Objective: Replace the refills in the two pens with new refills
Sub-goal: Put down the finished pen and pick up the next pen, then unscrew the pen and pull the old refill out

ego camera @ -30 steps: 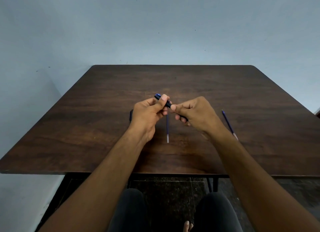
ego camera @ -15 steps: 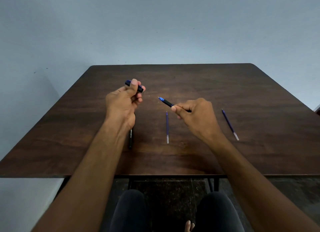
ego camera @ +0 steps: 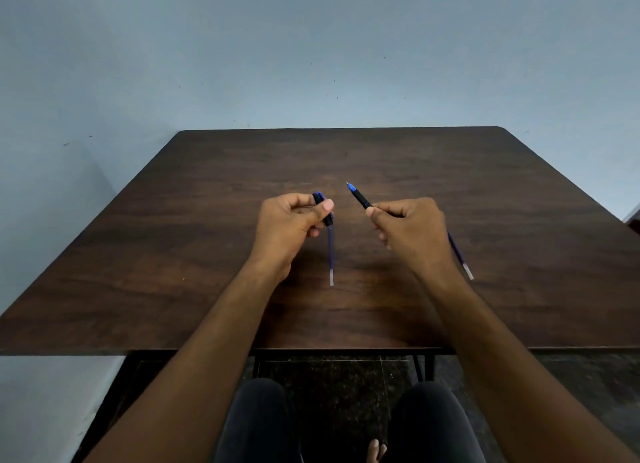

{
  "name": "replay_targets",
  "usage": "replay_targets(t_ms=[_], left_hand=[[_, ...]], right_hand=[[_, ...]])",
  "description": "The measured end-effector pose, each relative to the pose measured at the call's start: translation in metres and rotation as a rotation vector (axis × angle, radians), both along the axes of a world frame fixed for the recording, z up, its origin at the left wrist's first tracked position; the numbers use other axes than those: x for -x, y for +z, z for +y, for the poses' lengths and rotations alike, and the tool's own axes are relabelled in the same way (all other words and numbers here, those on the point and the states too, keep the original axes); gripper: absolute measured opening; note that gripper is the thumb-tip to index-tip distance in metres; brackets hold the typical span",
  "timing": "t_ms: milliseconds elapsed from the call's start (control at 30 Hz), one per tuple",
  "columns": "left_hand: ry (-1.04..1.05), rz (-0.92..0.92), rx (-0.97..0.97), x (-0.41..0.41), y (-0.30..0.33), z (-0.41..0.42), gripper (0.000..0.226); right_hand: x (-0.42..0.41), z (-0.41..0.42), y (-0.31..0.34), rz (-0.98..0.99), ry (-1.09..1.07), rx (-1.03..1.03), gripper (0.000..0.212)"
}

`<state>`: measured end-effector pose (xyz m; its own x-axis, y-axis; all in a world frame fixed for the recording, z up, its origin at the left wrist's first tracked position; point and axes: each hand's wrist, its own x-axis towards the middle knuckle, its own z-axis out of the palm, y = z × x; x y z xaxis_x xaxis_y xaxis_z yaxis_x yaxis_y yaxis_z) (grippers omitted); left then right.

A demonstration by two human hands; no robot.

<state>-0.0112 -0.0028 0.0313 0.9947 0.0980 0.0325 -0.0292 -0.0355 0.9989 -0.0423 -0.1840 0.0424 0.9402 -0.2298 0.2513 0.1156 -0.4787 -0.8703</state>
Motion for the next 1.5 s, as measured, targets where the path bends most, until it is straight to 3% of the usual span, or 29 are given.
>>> replay_targets(t_ms=[167,300,500,667,967,1133,1267,1400,1500], left_hand=[[-0.050,0.102,-0.134,-0.005,-0.004,-0.010,0.010],[-0.079,0.138,-0.283,-0.009,-0.006,-0.020,0.025],[-0.027,0.096,-0.601,-0.019,0.004,-0.039,0.024],[-0.059,0.142,-0.785,-0.027,0.012,-0.054,0.026],[-0.089,0.146,-0.899,-0.031,0.010,-0.059,0.037],[-0.016,-0.094,-0.709,-0.020,0.003,-0.041,0.026],[0.009,-0.261,-0.505,-0.011,-0.006,-0.019,0.016],[-0.052,-0.103,-0.107,-0.007,-0.016,-0.007,0.014],[-0.198,0.043,0.249,-0.005,-0.017,-0.002,0.024]], right_hand=[[0.003,-0.010,0.000,0.009,-0.029,-0.100,0.006],[0.005,-0.012,-0.002,0.056,-0.020,-0.103,0.006],[0.005,-0.014,-0.005,0.050,-0.049,-0.106,0.011],[0.004,-0.015,-0.008,0.029,-0.068,-0.078,0.028],[0.002,-0.020,-0.012,0.023,-0.070,-0.067,0.021],[0.003,-0.020,-0.013,0.037,-0.023,-0.047,0.022],[0.004,-0.013,-0.013,0.036,0.102,-0.014,0.007],[-0.002,-0.003,-0.015,0.018,0.160,0.052,0.009],[-0.006,0.005,-0.014,0.017,0.228,-0.033,0.008]])
